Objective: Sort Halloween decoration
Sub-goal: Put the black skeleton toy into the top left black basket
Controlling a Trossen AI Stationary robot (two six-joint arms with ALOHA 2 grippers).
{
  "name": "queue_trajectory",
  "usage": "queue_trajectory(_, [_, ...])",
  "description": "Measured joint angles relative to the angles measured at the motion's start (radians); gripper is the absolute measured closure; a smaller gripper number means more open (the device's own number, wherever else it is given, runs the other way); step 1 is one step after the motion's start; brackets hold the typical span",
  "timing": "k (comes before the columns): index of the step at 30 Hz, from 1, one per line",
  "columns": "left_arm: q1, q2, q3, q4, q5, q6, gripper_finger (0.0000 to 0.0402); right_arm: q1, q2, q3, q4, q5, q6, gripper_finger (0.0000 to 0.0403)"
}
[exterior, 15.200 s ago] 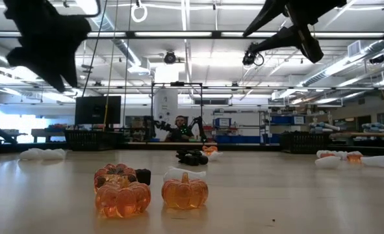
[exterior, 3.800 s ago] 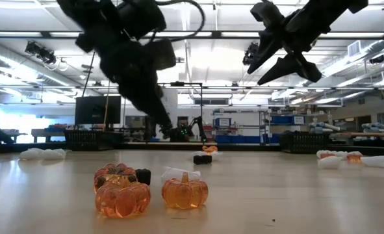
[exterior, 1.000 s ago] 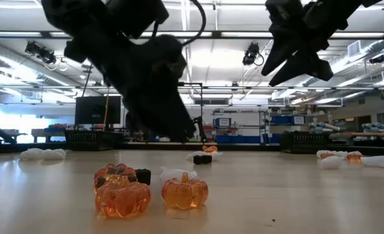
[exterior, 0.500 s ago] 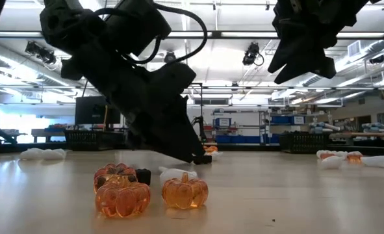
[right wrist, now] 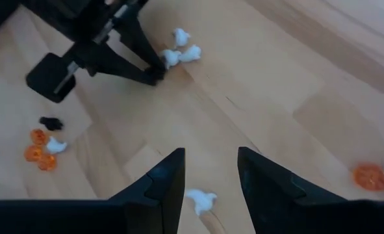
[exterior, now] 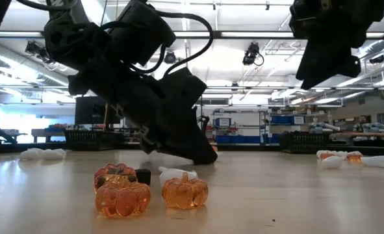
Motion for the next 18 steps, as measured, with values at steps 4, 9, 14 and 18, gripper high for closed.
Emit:
queue_trajectory(4, [0.016, -0.034, -0.003, -0.013, 0.038, 0.006, 0.0346, 0.014, 0.0, 0.0, -0.018, 0.027, 0.024, 0.0254])
queue_trajectory(9, [0.047, -0.148, -0.015, -0.103, 0.082, 0.001, 0.0348, 0.012, 0.0, 0.0, -0.019, 0.069, 0.019, 0.0254])
queue_trajectory(14, [0.1, -0.356, -0.009, -0.313, 0.094, 0.008, 0.0328, -0.036, 0.0, 0.0, -0.021, 0.111, -0.014, 0.0254])
queue_trajectory(18, [0.17, -0.537, -0.011, -0.559, 0.093, 0.067, 0.0326, -0.093, 0.0, 0.0, -0.015, 0.107, 0.033, 0.0254])
